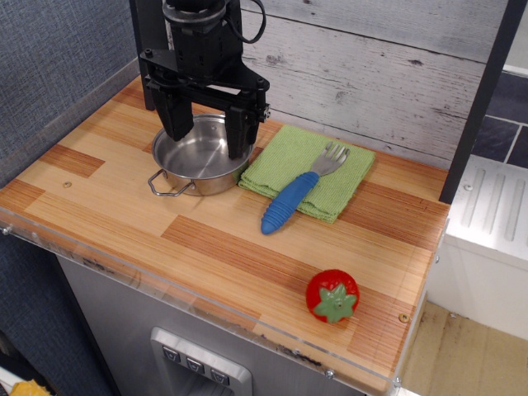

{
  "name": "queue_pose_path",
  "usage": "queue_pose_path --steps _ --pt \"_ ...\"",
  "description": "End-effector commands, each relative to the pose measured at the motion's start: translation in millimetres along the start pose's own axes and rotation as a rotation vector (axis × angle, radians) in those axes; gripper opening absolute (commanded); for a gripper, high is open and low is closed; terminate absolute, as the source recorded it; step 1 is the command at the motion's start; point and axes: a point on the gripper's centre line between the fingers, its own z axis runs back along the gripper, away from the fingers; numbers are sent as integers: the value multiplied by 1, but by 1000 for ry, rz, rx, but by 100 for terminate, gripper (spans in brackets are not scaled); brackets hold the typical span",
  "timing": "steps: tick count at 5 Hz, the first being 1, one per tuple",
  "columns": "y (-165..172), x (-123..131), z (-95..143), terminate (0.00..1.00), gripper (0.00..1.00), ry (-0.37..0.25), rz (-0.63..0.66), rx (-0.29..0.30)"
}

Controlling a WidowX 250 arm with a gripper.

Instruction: Put the strawberry in the pan

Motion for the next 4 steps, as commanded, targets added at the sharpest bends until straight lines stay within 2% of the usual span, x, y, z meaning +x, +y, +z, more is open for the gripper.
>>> queue_pose_path --steps 1,2,4 --pt "0 0 0 0 100 0 0 0" --pt "-39 -13 -12 0 100 -1 -59 -44" --pt "-79 -31 -30 0 100 -18 -66 -80"
